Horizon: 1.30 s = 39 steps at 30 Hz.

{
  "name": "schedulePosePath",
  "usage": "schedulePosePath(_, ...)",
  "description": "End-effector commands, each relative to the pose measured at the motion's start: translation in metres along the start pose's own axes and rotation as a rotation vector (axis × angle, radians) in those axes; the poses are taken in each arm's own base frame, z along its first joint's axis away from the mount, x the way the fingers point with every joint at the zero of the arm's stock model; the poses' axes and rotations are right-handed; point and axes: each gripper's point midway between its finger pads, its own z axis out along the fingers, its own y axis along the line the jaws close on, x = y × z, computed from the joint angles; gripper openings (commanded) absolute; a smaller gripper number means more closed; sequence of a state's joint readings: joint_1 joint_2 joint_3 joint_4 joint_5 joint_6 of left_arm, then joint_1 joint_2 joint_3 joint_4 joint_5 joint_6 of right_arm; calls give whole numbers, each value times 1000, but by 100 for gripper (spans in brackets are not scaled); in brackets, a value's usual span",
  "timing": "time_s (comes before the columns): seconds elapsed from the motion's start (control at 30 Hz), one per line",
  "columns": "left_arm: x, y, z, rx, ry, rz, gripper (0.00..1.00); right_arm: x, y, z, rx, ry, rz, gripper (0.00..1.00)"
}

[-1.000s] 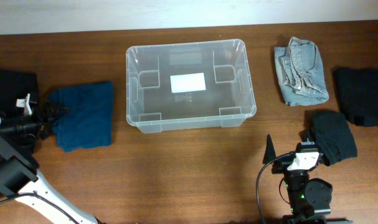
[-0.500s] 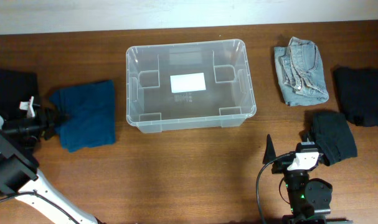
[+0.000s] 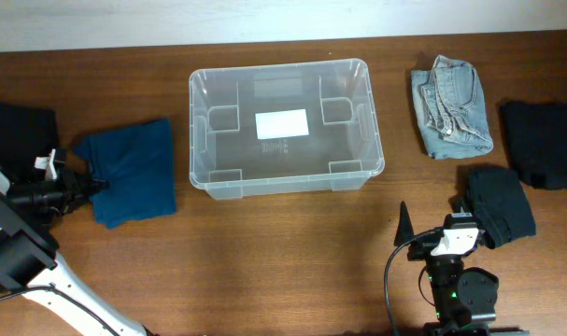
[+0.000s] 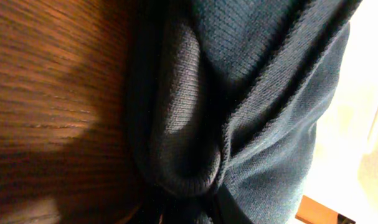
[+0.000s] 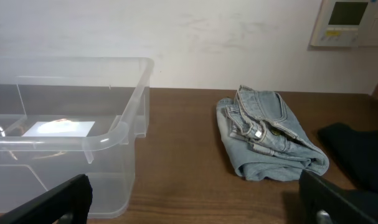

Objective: Pack container
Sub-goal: 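Lower the left gripper and pinch the teal shirt's left edge, then lift the teal shirt with the left gripper and carry it over the box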

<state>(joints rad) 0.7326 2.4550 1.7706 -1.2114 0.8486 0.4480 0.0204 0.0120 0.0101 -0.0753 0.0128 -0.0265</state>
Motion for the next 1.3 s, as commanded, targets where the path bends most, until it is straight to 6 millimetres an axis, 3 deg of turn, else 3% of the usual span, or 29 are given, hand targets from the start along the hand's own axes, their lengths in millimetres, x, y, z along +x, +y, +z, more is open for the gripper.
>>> schedulePosePath(0.0,51,53,49,-71,197,-128,13,2,2,0,-8,2,0,98)
schedulePosePath(0.13,38,34,49,29,143,-139,1,2,2,0,-8,2,0,98)
schedulePosePath(0.43,16,-7,24,139,116,-162,1,2,2,0,-8,2,0,98)
schedulePosePath(0.67,-10,-64,-16,253,69,-81,1,2,2,0,-8,2,0,98)
schedulePosePath(0.97,-40,-119,-68,225,-72,39,0,2,2,0,-8,2,0,98)
schedulePosePath(1.07,-45,-144,-87,212,-119,83,1,2,2,0,-8,2,0,98)
schedulePosePath(1.27,-45,-225,-132,334,-260,236,1,2,2,0,-8,2,0,98)
